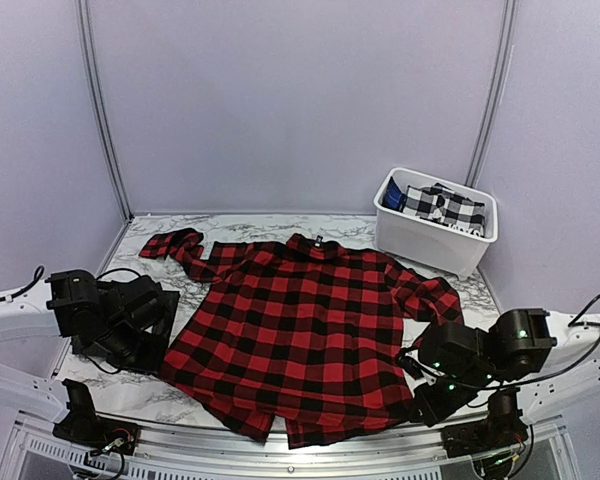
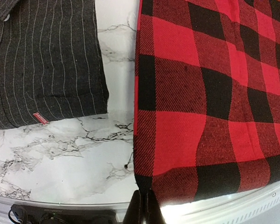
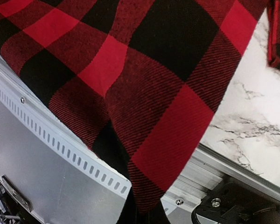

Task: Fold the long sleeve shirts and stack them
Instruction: Flatten out the crumpled shirt at the center of the board.

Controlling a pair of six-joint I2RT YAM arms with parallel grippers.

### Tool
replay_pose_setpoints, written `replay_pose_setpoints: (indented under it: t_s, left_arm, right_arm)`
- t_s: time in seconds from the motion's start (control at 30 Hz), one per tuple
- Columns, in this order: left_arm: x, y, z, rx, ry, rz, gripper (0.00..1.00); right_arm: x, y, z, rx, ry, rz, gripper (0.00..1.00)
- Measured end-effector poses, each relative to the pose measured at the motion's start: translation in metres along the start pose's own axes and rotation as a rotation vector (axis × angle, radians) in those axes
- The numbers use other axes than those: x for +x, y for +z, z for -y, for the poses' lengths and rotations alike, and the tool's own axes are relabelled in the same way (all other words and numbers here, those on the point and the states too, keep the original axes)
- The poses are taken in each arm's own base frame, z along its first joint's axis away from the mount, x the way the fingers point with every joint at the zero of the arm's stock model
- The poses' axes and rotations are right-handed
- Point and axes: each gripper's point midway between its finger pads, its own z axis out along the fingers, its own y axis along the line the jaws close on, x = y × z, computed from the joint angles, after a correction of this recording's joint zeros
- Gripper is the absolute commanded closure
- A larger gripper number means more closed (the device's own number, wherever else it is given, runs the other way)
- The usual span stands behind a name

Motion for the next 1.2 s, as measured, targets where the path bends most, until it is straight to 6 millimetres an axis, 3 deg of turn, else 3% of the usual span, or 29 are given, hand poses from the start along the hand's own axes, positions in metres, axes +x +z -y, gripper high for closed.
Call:
replay_pose_setpoints:
  t_s: [0.07, 0.13, 0.27, 0.43, 0.53, 0.63, 0.8, 0.93, 1.07, 1.2]
  left_arm:
    - [0.003, 0.001, 0.001, 0.006, 0.012, -0.017, 0.98]
    - [0.004, 0.001, 0.002, 0.009, 0.018, -0.025, 0.83]
    - [0.005, 0.001, 0.0, 0.002, 0.036, -0.031, 0.67]
    - [-0.013, -0.011, 0.005, -0.004, 0.039, -0.009, 0.49]
    - [-0.037, -0.022, 0.015, 0.007, 0.037, 0.032, 0.46]
    - [-0.065, -0.029, 0.025, 0.021, 0.025, 0.074, 0.46]
    - [-0.125, -0.015, 0.025, 0.016, -0.026, 0.125, 0.47]
    - [-0.19, 0.01, -0.003, -0.035, -0.132, 0.172, 0.47]
    - [-0.26, 0.034, -0.044, -0.076, -0.279, 0.248, 0.46]
    - [-0.311, 0.062, -0.082, -0.085, -0.401, 0.286, 0.4]
  right_arm:
    - [0.009, 0.01, 0.0, -0.022, -0.007, -0.033, 1.0]
    - [0.018, 0.02, -0.001, -0.037, -0.018, -0.067, 1.0]
    - [0.025, 0.027, 0.0, -0.02, -0.038, -0.104, 0.69]
    - [-0.004, 0.006, -0.014, -0.014, -0.057, -0.006, 0.54]
    - [-0.034, -0.012, -0.025, -0.023, -0.056, 0.091, 0.54]
    - [-0.069, -0.021, -0.02, 0.013, -0.016, 0.187, 0.57]
    - [-0.152, -0.023, -0.009, 0.045, 0.051, 0.372, 0.63]
    - [-0.211, -0.015, -0.002, 0.077, 0.065, 0.458, 0.67]
    - [-0.274, -0.009, 0.004, 0.084, 0.071, 0.555, 0.7]
    - [-0.323, 0.001, 0.012, 0.094, 0.075, 0.609, 0.73]
